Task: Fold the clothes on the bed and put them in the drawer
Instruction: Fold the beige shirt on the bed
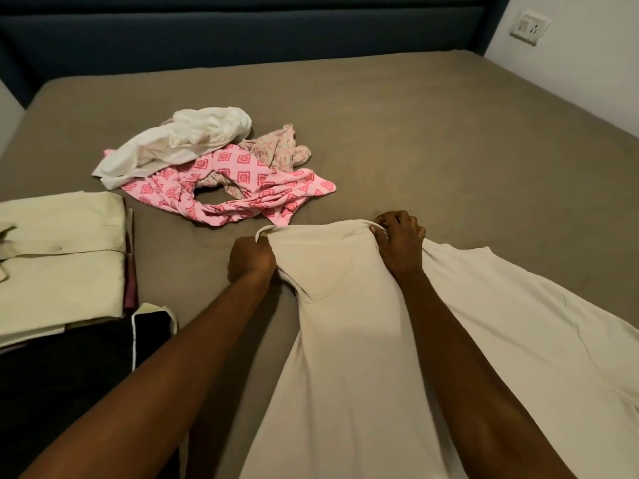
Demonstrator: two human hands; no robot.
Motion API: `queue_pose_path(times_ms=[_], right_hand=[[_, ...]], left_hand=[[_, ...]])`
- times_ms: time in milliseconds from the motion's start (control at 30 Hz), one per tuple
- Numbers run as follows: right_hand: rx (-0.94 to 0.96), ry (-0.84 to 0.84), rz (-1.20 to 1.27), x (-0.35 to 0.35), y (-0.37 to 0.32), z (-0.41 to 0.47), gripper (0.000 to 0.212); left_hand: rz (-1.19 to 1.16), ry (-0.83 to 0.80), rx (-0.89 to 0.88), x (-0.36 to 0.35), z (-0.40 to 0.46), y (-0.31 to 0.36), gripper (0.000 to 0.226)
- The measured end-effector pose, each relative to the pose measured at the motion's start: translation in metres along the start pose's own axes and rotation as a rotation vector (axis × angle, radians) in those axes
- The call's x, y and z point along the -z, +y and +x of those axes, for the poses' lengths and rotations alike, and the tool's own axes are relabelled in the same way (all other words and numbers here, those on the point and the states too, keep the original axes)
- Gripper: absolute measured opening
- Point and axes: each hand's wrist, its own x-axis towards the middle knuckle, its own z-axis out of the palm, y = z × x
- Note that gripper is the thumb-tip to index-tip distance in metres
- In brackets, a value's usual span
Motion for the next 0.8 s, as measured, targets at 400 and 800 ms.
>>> queue_pose_path(times_ms=[400, 800], right_hand=[[-0.009, 0.026, -0.055, -0.011, 0.004, -0.003, 0.020], [-0.018, 0.054, -0.097, -0.014, 0.005, -0.004, 0.025]], left_hand=[[-0.642, -0.173, 0.078, 0.013, 0.029, 0.014, 0.005], [-0.328, -0.219, -0.182, 0.002, 0.026, -0.009, 0.025]])
